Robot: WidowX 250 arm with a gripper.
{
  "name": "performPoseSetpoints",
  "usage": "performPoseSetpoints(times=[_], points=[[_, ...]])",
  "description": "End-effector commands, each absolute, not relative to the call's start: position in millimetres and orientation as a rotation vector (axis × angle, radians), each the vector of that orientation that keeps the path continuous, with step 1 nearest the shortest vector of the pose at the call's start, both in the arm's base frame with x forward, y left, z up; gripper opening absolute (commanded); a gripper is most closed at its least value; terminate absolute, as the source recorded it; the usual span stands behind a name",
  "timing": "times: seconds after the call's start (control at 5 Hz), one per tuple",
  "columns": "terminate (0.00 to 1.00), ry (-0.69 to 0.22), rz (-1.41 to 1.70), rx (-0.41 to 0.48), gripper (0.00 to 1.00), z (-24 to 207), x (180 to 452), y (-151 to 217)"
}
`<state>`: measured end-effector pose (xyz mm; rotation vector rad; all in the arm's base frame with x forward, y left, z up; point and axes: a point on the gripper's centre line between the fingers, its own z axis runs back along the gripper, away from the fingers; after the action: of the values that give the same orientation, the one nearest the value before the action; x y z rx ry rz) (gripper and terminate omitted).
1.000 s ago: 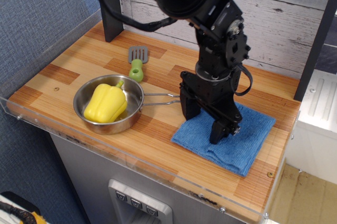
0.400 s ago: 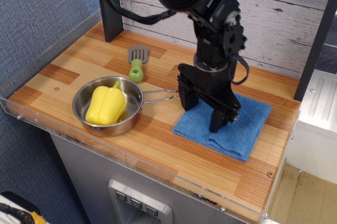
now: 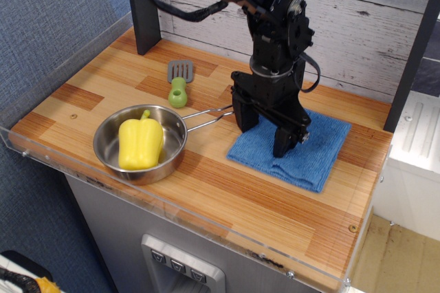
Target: Move blue cloth to upper right corner of table.
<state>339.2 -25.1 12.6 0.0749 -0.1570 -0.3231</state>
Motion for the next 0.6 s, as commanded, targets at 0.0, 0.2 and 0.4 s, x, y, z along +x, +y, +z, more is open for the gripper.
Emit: performPoseSetpoints(times=[0.0, 0.2, 0.4], points=[[0.0, -0.183, -0.342, 0.065, 1.0, 15, 365, -20], [0.0, -0.181, -0.342, 0.06, 1.0, 13, 370, -20], [0.0, -0.18, -0.345, 0.06, 1.0, 12, 377, -20]])
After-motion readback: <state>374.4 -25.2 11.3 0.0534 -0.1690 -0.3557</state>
